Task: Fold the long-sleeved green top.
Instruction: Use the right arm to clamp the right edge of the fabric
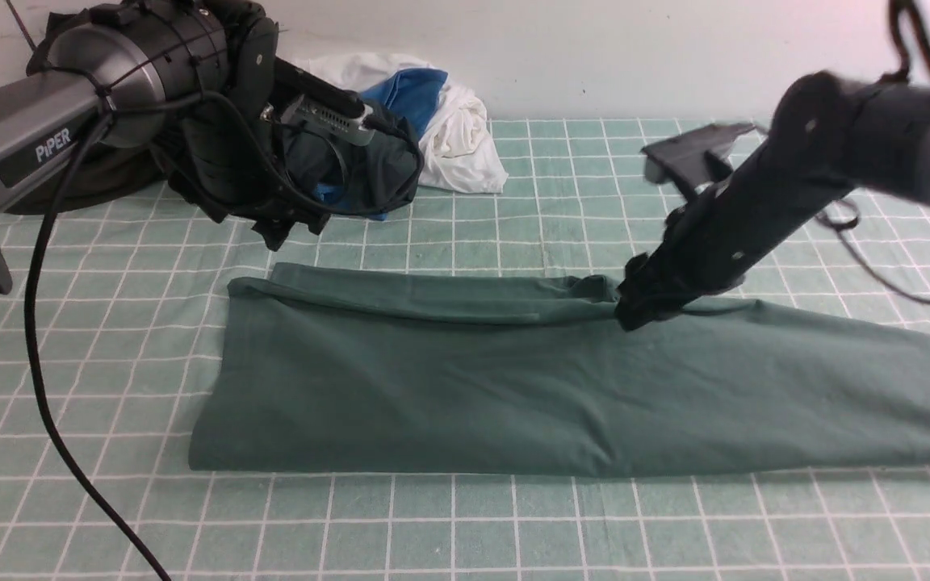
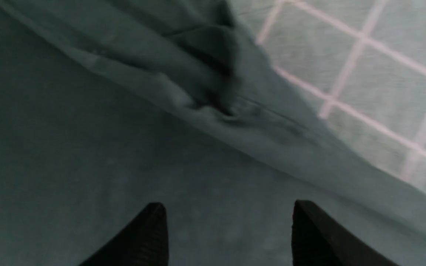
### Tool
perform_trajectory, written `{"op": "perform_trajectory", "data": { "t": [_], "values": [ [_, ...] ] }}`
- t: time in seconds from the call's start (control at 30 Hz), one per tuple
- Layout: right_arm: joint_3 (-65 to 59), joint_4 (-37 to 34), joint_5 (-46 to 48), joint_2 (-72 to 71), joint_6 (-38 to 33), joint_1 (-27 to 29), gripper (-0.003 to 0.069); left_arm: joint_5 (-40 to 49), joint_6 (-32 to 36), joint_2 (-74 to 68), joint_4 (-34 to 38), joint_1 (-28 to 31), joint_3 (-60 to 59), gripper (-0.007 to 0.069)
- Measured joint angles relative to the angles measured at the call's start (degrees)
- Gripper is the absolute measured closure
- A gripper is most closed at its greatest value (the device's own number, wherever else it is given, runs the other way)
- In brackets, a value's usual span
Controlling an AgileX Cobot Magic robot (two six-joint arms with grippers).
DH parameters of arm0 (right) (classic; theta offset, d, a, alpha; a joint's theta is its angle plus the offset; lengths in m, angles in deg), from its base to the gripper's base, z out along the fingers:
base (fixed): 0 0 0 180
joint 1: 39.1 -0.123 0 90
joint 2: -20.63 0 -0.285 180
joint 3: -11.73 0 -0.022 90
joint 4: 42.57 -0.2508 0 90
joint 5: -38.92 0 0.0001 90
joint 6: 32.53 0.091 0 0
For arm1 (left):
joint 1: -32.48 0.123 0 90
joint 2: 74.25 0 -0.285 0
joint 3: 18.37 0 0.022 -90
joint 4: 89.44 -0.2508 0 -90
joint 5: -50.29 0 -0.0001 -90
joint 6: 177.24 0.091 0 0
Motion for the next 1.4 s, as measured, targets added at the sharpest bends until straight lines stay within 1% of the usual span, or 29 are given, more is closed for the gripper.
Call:
{"op": "perform_trajectory", "data": {
  "t": [0.03, 0.1, 0.17, 0.2, 0.23, 0.27, 0.3, 0.33, 0.37, 0.4, 0.43, 0.6, 0.63, 0.67, 0.77, 0.83, 0.87, 0.9, 0.93, 0.97, 1.0, 1.07, 1.13, 1.17, 1.2, 1.23, 1.27, 1.33, 1.4],
  "values": [
    [-0.04, -1.15, -3.06, 2.42, -0.13, -0.71, 0.0250, 0.90, 0.00, 0.00, 0.13, -0.37, 0.00, 0.0260],
    [-0.12, -1.93, -8.22, 4.69, 1.19, -1.09, 0.0260, 2.22, 0.05, 0.00, 0.14, -0.78, 0.01, 0.0316],
    [-0.12, -2.28, -13.35, 4.95, 4.12, -1.09, 0.0269, 4.15, 0.10, 0.00, 0.20, -0.86, 0.01, 0.0391],
    [-0.02, -2.02, -16.41, 5.06, 6.56, -0.66, 0.0275, 5.45, 0.24, 0.06, 0.20, -0.91, 0.05, 0.0437],
    [0.23, -1.75, -17.85, 5.06, 8.67, -0.27, 0.0279, 6.27, 0.46, 0.06, 0.20, -0.91, 0.05, 0.0466],
    [0.76, -1.24, -18.17, 5.06, 10.67, 0.42, 0.0282, 7.40, 0.74, 0.06, 0.20, -0.91, 0.05, 0.0509],
    [0.89, -1.13, -18.17, 5.06, 10.67, 0.60, 0.0283, 7.40, 0.70, 0.06, 0.20, -0.91, 0.05, 0.0516],
    [2.40, -0.15, -17.90, 4.44, 13.73, 2.37, 0.0288, 8.54, 1.31, 0.14, 0.57, -0.91, 0.05, 0.0567],
    [3.32, 0.62, -17.18, 3.68, 14.91, 3.47, 0.0290, 8.80, 1.71, 0.28, 1.15, -0.91, 0.05, 0.0592],
    [3.49, 0.81, -17.00, 3.49, 15.08, 3.70, 0.0290, 8.80, 1.75, 0.27, 1.15, -0.91, 0.05, 0.0592],
    [4.56, 1.81, -15.02, 1.39, 15.97, 5.56, 0.0293, 9.10, 2.29, 0.47, 2.96, -0.91, 0.05, 0.0617],
    [5.20, 6.45, -6.12, -8.19, 16.06, 10.90, 0.0310, 9.33, 6.79, 2.49, 12.00, -0.91, -2.02, 0.0628],
    [5.14, 7.03, -5.09, -9.09, 16.06, 11.35, 0.0312, 9.27, 7.32, 2.67, 12.77, -0.91, -2.72, 0.0628],
    [3.94, 9.54, -1.80, -12.82, 16.06, 13.06, 0.0321, 9.27, 8.48, 4.89, 15.46, -0.98, -6.45, 0.0628],
    [-2.05, 14.01, 1.09, -20.04, 16.06, 15.88, 0.0340, 8.06, 9.27, 9.04, 16.31, -1.09, -14.84, 0.0628],
    [-8.26, 16.00, 1.42, -25.40, 16.15, 18.09, 0.0354, 3.47, 9.28, 14.24, 16.36, -1.09, -22.52, 0.0628],
    [-10.84, 16.39, 1.42, -27.42, 16.25, 19.05, 0.0359, 2.52, 9.28, 15.62, 16.36, -1.09, -25.16, 0.0628],
    [-14.65, 16.73, 1.36, -30.10, 17.03, 20.56, 0.0365, -1.32, 9.28, 18.91, 16.81, -1.09, -28.91, 0.0628],
    [-17.07, 16.86, 1.00, -31.90, 17.56, 21.60, 0.0368, -2.70, 9.28, 20.30, 17.36, -1.09, -31.20, 0.0628],
    [-20.42, 17.01, 0.42, -33.18, 18.31, 23.19, 0.0370, -5.42, 9.55, 23.00, 18.92, -1.09, -34.36, 0.0628],
    [-20.94, 17.01, 0.28, -33.37, 18.31, 23.46, 0.0370, -5.85, 9.56, 23.90, 19.47, -1.09, -34.85, 0.0628],
    [-26.11, 17.11, -1.82, -34.12, 19.29, 26.71, 0.0367, -10.31, 11.30, 29.02, 23.04, -1.39, -39.79, 0.0628],
    [-29.20, 17.11, -3.68, -33.15, 19.64, 29.26, 0.0341, -12.56, 13.39, 33.04, 25.74, -1.97, -42.59, 0.0628],
    [-29.72, 17.11, -4.18, -32.67, 19.70, 29.83, 0.0329, -13.10, 14.24, 34.24, 26.47, -2.28, -43.36, 0.0628],
    [-30.32, 17.17, -4.66, -31.57, 19.94, 30.85, 0.0300, -13.18, 15.46, 36.53, 27.79, -2.88, -44.14, 0.0628],
    [-30.37, 17.23, -4.83, -31.15, 20.04, 31.11, 0.0294, -13.10, 15.81, 37.29, 28.14, -3.11, -44.32, 0.0628],
    [-30.58, 17.23, -5.72, -29.65, 20.71, 31.76, 0.0246, -12.85, 16.83, 40.38, 28.86, -4.06, -44.84, 0.0628],
    [-30.70, 17.60, -6.59, -27.27, 21.68, 31.96, 0.0180, -11.32, 17.24, 44.06, 29.35, -5.08, -45.31, 0.0628],
    [-30.70, 18.10, -6.99, -25.97, 22.33, 31.96, 0.0148, -10.31, 17.24, 45.85, 29.41, -5.33, -45.63, 0.0628]
  ]
}}
